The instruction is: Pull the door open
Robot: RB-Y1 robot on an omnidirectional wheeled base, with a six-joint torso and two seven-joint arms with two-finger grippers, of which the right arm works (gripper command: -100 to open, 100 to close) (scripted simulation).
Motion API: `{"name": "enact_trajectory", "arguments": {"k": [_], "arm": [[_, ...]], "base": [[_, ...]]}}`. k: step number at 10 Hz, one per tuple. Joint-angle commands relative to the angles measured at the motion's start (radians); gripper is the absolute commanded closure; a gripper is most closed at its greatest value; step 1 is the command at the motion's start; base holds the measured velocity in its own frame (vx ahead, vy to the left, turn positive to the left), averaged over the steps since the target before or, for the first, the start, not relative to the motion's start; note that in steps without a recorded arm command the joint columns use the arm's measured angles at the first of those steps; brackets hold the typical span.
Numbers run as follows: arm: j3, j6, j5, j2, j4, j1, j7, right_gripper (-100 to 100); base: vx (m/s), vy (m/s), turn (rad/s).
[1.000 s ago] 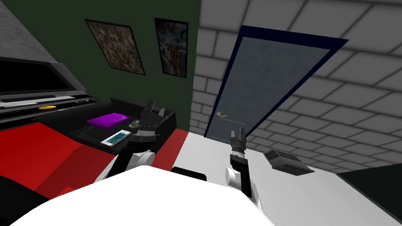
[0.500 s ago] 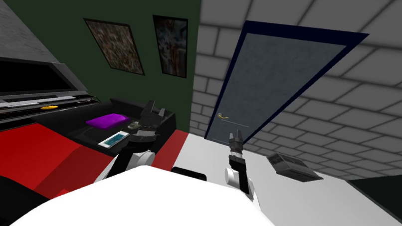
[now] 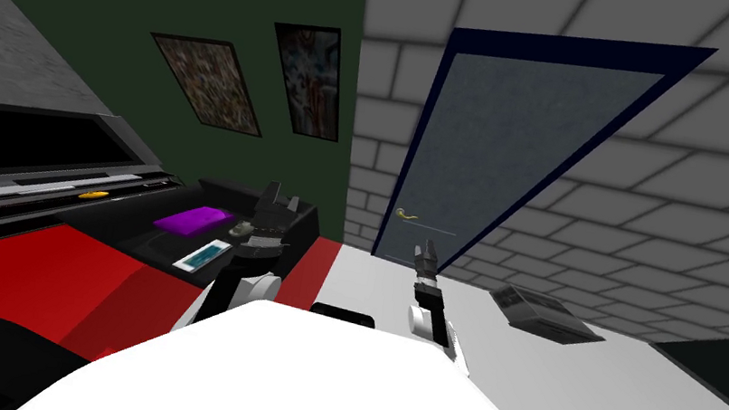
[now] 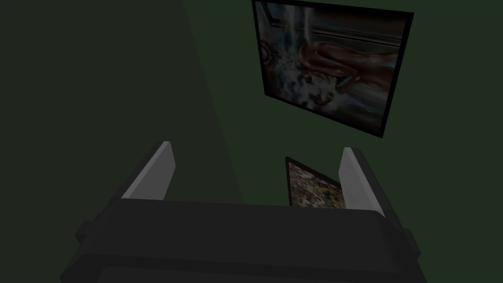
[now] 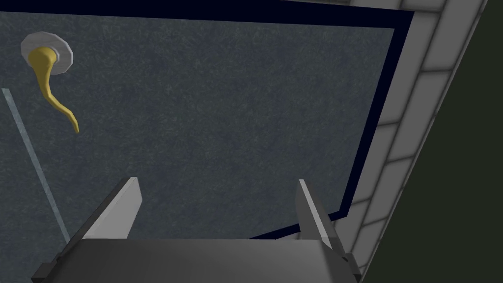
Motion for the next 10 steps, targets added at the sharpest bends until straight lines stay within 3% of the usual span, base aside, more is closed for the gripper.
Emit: {"name": "enact_trajectory", "arguments": {"k": [1, 10], "arm": [[-0.007, -0.006, -0.002, -0.008, 0.040, -0.011, 0.000, -100], [-0.044, -0.046, -0.008, -0.044, 0.273, -0.077, 0.003, -100]], "base": [[0.093, -0.002, 0.031], [0.099, -0.012, 0.037]]}}
